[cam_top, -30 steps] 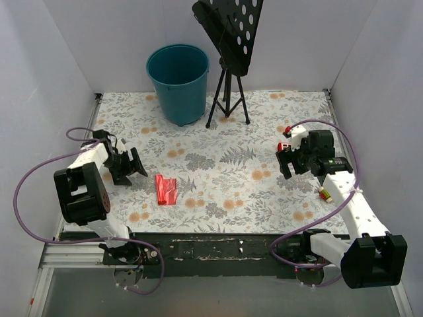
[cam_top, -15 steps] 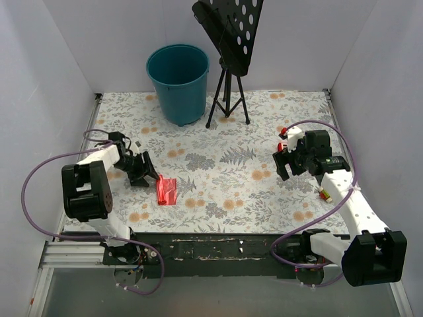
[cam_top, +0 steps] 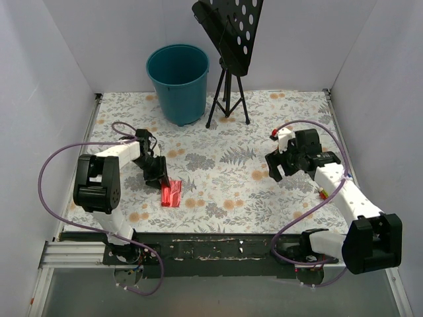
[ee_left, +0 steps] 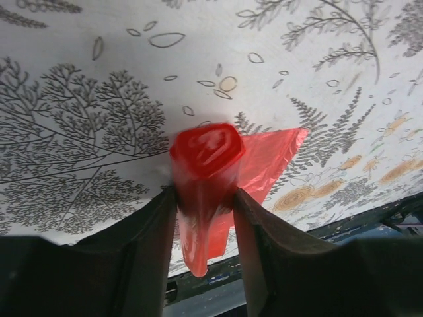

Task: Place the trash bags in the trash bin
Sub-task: Pick up the trash bag from the center of the board.

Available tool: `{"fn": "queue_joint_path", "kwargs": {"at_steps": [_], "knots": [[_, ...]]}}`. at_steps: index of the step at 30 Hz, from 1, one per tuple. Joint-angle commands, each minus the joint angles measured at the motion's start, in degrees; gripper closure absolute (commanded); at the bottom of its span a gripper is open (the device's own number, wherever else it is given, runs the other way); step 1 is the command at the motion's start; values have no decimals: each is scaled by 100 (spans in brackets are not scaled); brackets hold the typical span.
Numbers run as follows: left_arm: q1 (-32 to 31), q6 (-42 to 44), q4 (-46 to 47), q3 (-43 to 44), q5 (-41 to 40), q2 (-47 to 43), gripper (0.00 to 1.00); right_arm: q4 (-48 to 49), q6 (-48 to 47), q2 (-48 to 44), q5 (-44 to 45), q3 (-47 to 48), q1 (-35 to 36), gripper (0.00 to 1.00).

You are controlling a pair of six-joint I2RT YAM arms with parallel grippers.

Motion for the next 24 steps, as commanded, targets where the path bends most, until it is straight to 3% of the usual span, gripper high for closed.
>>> {"fn": "queue_joint_path", "kwargs": {"at_steps": [1,5,8,10,13,18,24], "knots": [[46,228,110,-84,-669,438,67,424,74,124,-505,378,428,7],[195,649,347,117,1216,439,92,810,538,335,-1496,580,710,6],[616,695,1057,65,3131,-104,93,1504,1163,537,-2698,651,728,5],[626,1008,1419,179,3872,-535,96,2144,1496,731,-3438,590,780,5],[442,1781,1255,442,4323,-914,100,3068,1797,1038,-3792,615,973,2],[-15,4522,-1012,1286,4500,-959,100,3659,1447,1521,-4328,931,1386,2],[-121,4966,-1129,1278,4571,-1705,100,3984,393,1637,-4057,958,2089,2]]}}
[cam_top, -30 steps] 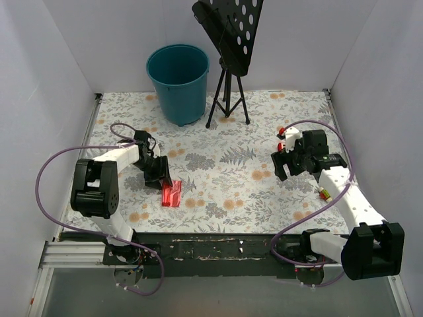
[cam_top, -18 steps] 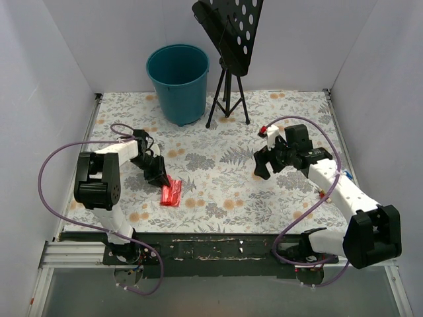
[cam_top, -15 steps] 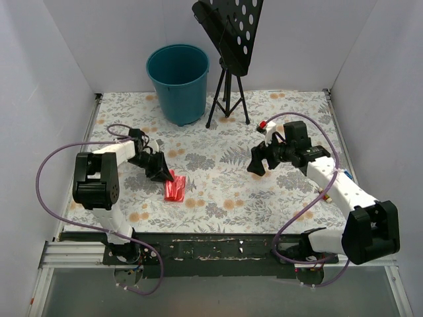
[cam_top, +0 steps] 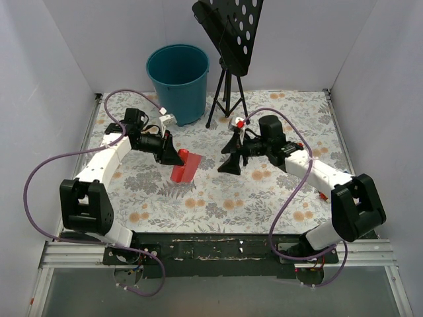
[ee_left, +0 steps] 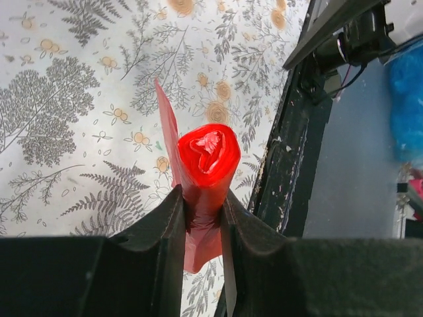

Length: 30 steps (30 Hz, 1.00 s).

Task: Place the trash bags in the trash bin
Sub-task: Unfold the trash bag at the center of the board.

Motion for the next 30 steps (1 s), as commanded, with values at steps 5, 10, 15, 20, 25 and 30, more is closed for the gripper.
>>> {"fn": "queue_joint_path", "kwargs": {"at_steps": [5,10,15,20,25,30], "knots": [[-42,898,-124,-148,394,-1085,100,631,-1136,214,-66,535,791,2],[-51,1424,-421,-96,341,-1165,100,904,-856,627,-21,843,1002,2],[-78,1558,-327,-113,280,-1279,100,1054,-662,988,102,1238,1161,2],[-78,471,928,-595,96,-1612,100,1019,-442,1164,-196,1397,1284,14],[-121,-866,2248,-1290,68,-1745,99,878,-380,1112,-58,1055,1319,99],[-534,-1394,2907,-2097,104,-1710,96,220,-714,997,6,808,1231,99]]}}
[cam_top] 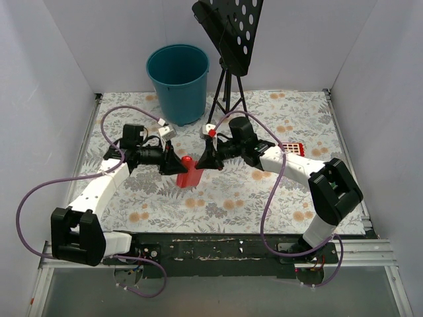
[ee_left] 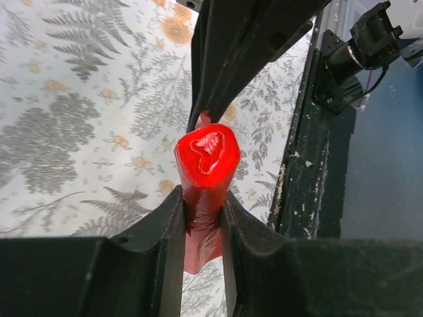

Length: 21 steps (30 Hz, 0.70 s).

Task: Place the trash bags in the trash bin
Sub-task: Unfold the trash bag at the center of the board.

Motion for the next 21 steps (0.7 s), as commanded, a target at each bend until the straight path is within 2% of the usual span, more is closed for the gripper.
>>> {"fn": "queue_joint_path", "kwargs": {"at_steps": [1,3,4,8,13,18,21], "knots": [[-377,-958,1113,-695,91,-97,94,-672,-212,-133,-25,-121,-91,99],[-500,-1388,1518,-1030,12,-62,88,-1146,-299,33,-148,54,-118,99],[-562,-1616,1728,-1188,-84,-18,87,-1697,-378,130,-183,177,-126,99],[-580,-2654,2090,-1470,-1181,526,78,-3035,-879,788,-175,949,-127,99],[-545,-3420,3003,-1751,-1912,940,68,-4223,-1117,1861,-140,2048,-127,99],[-387,-3543,3049,-1629,-2405,1467,56,-4874,-1100,2433,176,2893,-127,99],[-272,-3578,3232,-1725,-2405,1477,48,-4718,-714,2268,887,2991,-109,99]]}}
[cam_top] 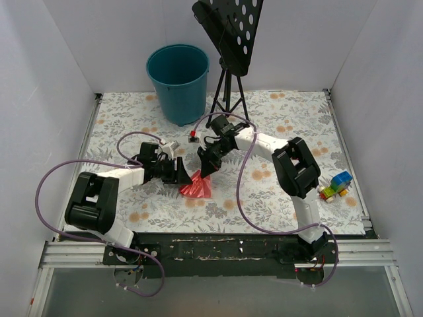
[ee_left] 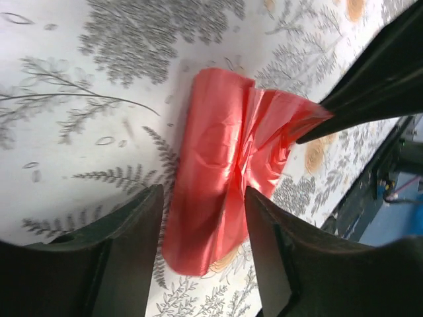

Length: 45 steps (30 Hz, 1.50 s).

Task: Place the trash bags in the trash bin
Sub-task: Unfold the trash bag at the center of the board.

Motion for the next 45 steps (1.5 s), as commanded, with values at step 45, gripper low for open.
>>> {"fn": "queue_joint_path", "kwargs": {"at_steps": [45], "knots": [[95,-87,726,474,352,1177,43,-4188,-1658,-2952,2465,596,-1113,99]]}}
